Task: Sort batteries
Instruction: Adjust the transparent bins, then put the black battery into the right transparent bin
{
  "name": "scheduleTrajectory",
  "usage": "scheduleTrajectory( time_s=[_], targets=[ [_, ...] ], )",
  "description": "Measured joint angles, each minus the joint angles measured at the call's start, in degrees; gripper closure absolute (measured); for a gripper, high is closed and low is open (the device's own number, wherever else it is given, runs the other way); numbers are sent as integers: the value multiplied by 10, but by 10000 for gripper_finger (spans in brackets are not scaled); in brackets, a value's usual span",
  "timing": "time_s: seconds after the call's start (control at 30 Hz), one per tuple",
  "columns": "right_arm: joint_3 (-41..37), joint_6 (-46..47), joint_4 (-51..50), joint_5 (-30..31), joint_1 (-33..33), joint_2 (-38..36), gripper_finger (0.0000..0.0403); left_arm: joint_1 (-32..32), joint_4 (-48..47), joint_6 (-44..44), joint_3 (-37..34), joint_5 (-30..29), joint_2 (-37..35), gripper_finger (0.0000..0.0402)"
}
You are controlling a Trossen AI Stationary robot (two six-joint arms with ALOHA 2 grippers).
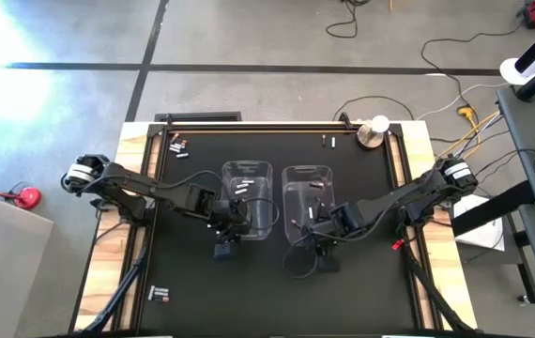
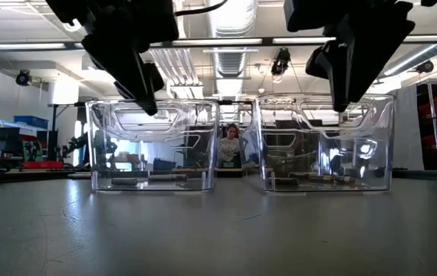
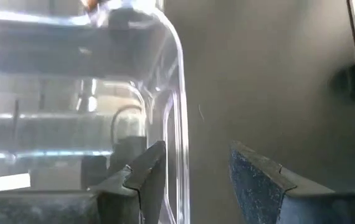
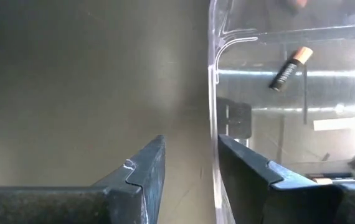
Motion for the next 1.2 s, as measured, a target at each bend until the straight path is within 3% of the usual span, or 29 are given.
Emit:
scheduleTrajectory(
  time_s=[0.27, 0.83, 1.2],
  targets=[
    [9, 24, 1, 46, -13, 0, 266, 0, 28, 0, 0, -5, 0, 248],
    [12, -51, -2, 76, -34, 0, 266, 0, 42, -71, 0, -40, -2, 248],
    [117, -137, -79, 72, -49, -32, 266, 0, 32, -63, 46, -39, -48, 248]
  ],
)
